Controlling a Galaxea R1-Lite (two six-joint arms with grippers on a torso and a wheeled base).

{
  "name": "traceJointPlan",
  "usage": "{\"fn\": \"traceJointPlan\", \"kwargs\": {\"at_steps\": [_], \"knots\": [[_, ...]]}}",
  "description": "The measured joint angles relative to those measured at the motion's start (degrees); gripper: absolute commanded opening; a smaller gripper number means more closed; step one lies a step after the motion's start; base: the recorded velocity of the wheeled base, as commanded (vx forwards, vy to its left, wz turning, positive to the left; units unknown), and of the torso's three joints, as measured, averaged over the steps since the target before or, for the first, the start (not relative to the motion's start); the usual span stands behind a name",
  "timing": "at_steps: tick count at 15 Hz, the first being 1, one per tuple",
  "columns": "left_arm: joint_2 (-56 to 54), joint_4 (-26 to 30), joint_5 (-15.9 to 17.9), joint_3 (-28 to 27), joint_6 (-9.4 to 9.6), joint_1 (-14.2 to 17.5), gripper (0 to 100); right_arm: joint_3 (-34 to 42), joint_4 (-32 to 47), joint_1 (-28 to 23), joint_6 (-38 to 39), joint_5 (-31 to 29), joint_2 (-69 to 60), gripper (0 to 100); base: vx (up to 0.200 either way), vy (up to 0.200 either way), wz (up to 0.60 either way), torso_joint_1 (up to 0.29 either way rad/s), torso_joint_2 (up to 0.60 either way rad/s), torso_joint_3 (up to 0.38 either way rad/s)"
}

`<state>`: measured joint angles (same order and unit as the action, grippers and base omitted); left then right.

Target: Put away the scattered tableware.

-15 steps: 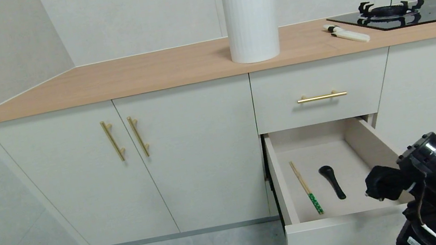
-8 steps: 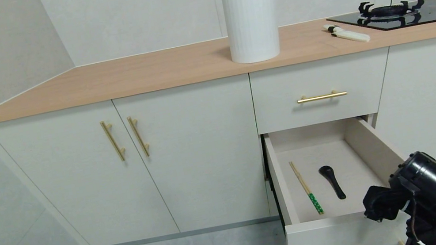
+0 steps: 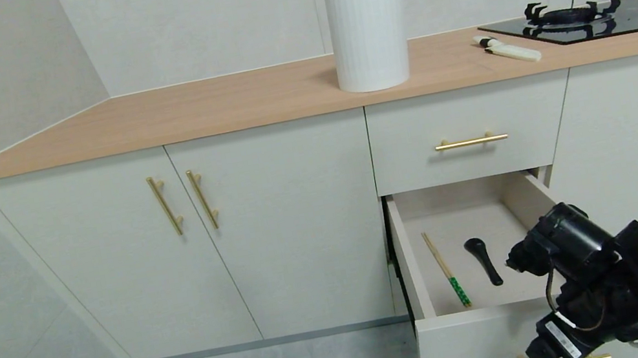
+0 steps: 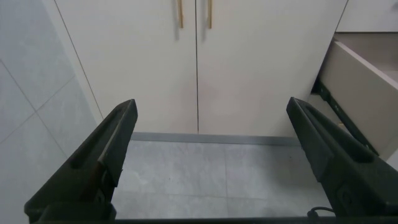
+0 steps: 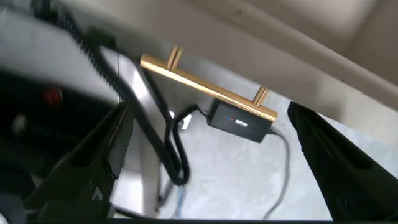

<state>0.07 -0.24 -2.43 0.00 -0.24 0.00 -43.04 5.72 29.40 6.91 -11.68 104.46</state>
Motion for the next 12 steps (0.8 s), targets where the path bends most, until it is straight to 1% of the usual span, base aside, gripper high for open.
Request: {"fn": "traceJointPlan", "kwargs": {"at_steps": [3,7,9,12], "knots": [[0.0,0.0,0.0,0.0,0.0,0.0,100,-3.1,0.0,-0.5,4.3,-0.6,2.1,100,0.0,0.0,0.0,0.0,0.0,0.0],[0.0,0.0,0.0,0.0,0.02,0.0,100,-8.1,0.4,-2.9,9.6,-0.8,5.5,100,0.0,0.0,0.0,0.0,0.0,0.0],[0.0,0.0,0.0,0.0,0.0,0.0,100,-11.2,-0.5,-5.2,9.9,-1.9,7.8,100,0.0,0.0,0.0,0.0,0.0,0.0],[0.0,0.0,0.0,0.0,0.0,0.0,100,-12.6,-4.4,-6.8,9.9,-2.1,9.7,100,0.0,0.0,0.0,0.0,0.0,0.0]]}}
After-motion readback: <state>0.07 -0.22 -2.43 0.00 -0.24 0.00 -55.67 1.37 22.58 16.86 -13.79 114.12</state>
